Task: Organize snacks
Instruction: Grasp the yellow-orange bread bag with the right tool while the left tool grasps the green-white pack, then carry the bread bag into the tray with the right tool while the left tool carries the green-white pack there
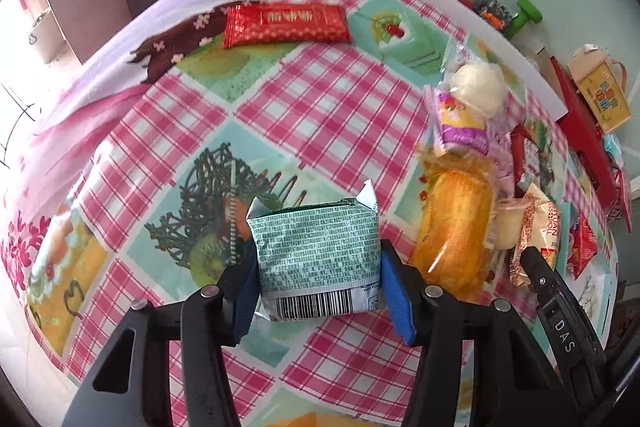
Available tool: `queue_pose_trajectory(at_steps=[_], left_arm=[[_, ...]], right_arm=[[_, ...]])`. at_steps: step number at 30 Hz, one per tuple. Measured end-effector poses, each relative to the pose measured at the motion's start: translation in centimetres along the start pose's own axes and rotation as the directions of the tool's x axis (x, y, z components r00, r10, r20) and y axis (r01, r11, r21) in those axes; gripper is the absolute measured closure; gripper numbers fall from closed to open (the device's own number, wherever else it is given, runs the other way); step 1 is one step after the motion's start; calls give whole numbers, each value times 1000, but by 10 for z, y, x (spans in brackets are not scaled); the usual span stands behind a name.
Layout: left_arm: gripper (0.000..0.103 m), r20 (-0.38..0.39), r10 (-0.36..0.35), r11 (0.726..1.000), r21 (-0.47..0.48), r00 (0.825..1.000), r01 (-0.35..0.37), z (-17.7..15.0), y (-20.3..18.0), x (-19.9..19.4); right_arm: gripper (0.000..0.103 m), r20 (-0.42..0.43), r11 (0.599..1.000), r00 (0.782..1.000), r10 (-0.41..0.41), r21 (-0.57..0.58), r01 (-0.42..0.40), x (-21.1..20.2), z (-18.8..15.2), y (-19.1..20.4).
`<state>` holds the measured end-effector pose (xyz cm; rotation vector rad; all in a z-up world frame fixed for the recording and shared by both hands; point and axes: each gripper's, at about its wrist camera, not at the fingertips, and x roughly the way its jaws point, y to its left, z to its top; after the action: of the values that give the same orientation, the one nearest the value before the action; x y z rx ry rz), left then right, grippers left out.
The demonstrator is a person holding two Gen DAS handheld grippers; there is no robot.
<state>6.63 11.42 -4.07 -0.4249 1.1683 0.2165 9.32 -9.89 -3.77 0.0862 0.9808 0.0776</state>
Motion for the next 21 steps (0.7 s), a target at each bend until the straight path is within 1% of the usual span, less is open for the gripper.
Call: queue_pose_trajectory(at_steps=[2,6,10,12,15,21], left_arm=[[46,18,-6,1000,5,1000,6,1,-3,-7],[46,68,-3,1000,16,998,2,5,-9,-22],[46,118,-9,999,33,993,5,5,-15,-38],[46,135,-19,999,49,991,12,2,-20,-40],[46,148,-36,997,71,988,26,0,-28,-43],[46,164,-84,988,143,983,60,-8,-56,-49]], right_arm=[[63,16,1000,1000,5,-1,-5,-6,2,0],[64,44,1000,999,9,1,-9,-20,5,0],[64,92,1000,995,21,11,-23,-39,8,-2],[64,110,1000,994,21,13,-22,-47,9,-3],[64,118,999,993,19,23,-22,-52,9,-6],[64,121,998,993,0,54,-7,-57,9,-17]])
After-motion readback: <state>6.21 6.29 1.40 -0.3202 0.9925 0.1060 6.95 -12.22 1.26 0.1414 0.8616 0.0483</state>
